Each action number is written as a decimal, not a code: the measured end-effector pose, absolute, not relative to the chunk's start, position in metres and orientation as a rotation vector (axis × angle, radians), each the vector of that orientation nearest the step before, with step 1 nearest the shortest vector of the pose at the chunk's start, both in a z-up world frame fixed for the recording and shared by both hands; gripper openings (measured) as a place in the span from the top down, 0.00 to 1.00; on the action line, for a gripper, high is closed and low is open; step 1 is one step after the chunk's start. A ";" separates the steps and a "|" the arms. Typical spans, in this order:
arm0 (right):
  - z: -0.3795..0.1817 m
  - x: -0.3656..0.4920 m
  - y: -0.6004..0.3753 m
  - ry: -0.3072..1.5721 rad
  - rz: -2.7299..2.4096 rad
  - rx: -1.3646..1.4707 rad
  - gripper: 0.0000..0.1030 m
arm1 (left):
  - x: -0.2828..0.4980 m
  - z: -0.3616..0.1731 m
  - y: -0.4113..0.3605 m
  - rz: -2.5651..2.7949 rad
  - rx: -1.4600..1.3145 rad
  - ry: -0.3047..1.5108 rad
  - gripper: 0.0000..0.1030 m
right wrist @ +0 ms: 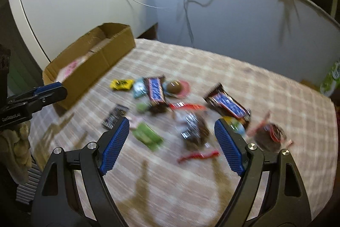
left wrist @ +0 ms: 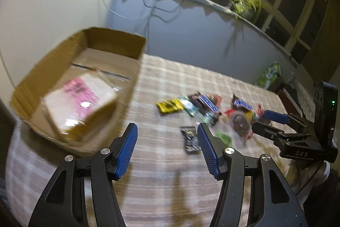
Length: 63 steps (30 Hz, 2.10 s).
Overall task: Organize snacks
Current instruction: 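Grasp the black candy with the left gripper while the right gripper grasps the green candy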
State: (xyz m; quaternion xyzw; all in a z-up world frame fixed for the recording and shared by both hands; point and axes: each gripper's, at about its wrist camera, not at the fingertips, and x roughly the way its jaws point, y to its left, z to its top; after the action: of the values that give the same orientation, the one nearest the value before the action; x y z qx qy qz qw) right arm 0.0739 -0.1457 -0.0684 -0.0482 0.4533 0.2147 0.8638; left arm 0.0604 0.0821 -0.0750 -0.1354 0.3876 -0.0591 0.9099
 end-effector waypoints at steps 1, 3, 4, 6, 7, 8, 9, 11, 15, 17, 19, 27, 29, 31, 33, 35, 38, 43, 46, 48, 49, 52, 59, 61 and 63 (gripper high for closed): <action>-0.071 0.073 -0.152 0.956 0.449 -0.094 0.18 | 0.062 -0.078 0.078 -0.129 -0.278 0.808 0.44; -0.074 0.071 -0.160 0.964 0.449 -0.083 0.18 | 0.066 -0.085 0.069 -0.140 -0.274 0.827 0.44; -0.076 0.071 -0.164 0.967 0.454 -0.075 0.18 | 0.069 -0.087 0.064 -0.145 -0.271 0.837 0.44; -0.078 0.065 -0.167 0.969 0.472 -0.066 0.24 | 0.073 -0.093 0.057 -0.151 -0.259 0.854 0.44; -0.079 0.064 -0.166 0.973 0.492 -0.066 0.27 | 0.074 -0.095 0.054 -0.153 -0.254 0.861 0.44; -0.081 0.063 -0.164 0.978 0.514 -0.073 0.32 | 0.075 -0.098 0.052 -0.157 -0.249 0.869 0.47; -0.083 0.062 -0.159 0.982 0.533 -0.083 0.36 | 0.076 -0.100 0.050 -0.159 -0.242 0.875 0.48; -0.087 0.059 -0.149 0.992 0.583 -0.113 0.44 | 0.077 -0.104 0.046 -0.155 -0.229 0.886 0.53; -0.094 0.056 -0.128 1.003 0.658 -0.184 0.50 | 0.082 -0.110 0.042 -0.152 -0.212 0.909 0.59; -0.100 0.059 -0.119 1.007 0.676 -0.219 0.51 | 0.084 -0.112 0.040 -0.152 -0.205 0.917 0.59; -0.104 0.062 -0.113 1.014 0.680 -0.240 0.52 | 0.087 -0.115 0.038 -0.150 -0.196 0.925 0.59; -0.119 0.080 -0.100 1.052 0.700 -0.281 0.58 | 0.095 -0.123 0.033 -0.159 -0.175 0.954 0.63; -0.122 0.082 -0.098 1.058 0.710 -0.289 0.58 | 0.096 -0.124 0.033 -0.161 -0.171 0.959 0.66; -0.124 0.084 -0.094 1.062 0.716 -0.304 0.59 | 0.098 -0.124 0.031 -0.163 -0.163 0.960 0.67; -0.125 0.084 -0.093 1.060 0.719 -0.315 0.59 | 0.099 -0.124 0.031 -0.163 -0.159 0.959 0.69; -0.125 0.085 -0.091 1.061 0.723 -0.323 0.59 | 0.100 -0.125 0.032 -0.160 -0.158 0.957 0.73; -0.124 0.086 -0.091 1.062 0.728 -0.341 0.59 | 0.100 -0.125 0.033 -0.161 -0.152 0.956 0.79; -0.126 0.088 -0.087 1.064 0.744 -0.380 0.59 | 0.101 -0.125 0.035 -0.167 -0.155 0.955 0.80; -0.126 0.088 -0.086 1.071 0.756 -0.404 0.65 | 0.101 -0.125 0.036 -0.169 -0.160 0.953 0.80; -0.126 0.087 -0.087 1.071 0.747 -0.413 0.74 | 0.101 -0.125 0.036 -0.169 -0.160 0.951 0.80; -0.126 0.087 -0.088 1.072 0.744 -0.409 0.76 | 0.101 -0.125 0.036 -0.169 -0.161 0.949 0.80; -0.125 0.087 -0.091 1.073 0.734 -0.391 0.77 | 0.100 -0.125 0.036 -0.165 -0.166 0.945 0.80; -0.116 0.085 -0.101 1.054 0.710 -0.333 0.79 | 0.095 -0.121 0.039 -0.160 -0.178 0.926 0.80; -0.112 0.086 -0.101 1.048 0.707 -0.319 0.79 | 0.093 -0.118 0.042 -0.157 -0.186 0.916 0.80; -0.106 0.084 -0.100 1.035 0.706 -0.313 0.79 | 0.091 -0.115 0.045 -0.151 -0.193 0.905 0.80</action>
State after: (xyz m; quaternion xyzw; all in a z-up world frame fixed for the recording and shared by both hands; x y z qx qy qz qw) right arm 0.0845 -0.1004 -0.1058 -0.1458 0.4823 0.3291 0.7986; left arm 0.0910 0.0452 -0.1148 -0.0928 0.4359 -0.0727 0.8922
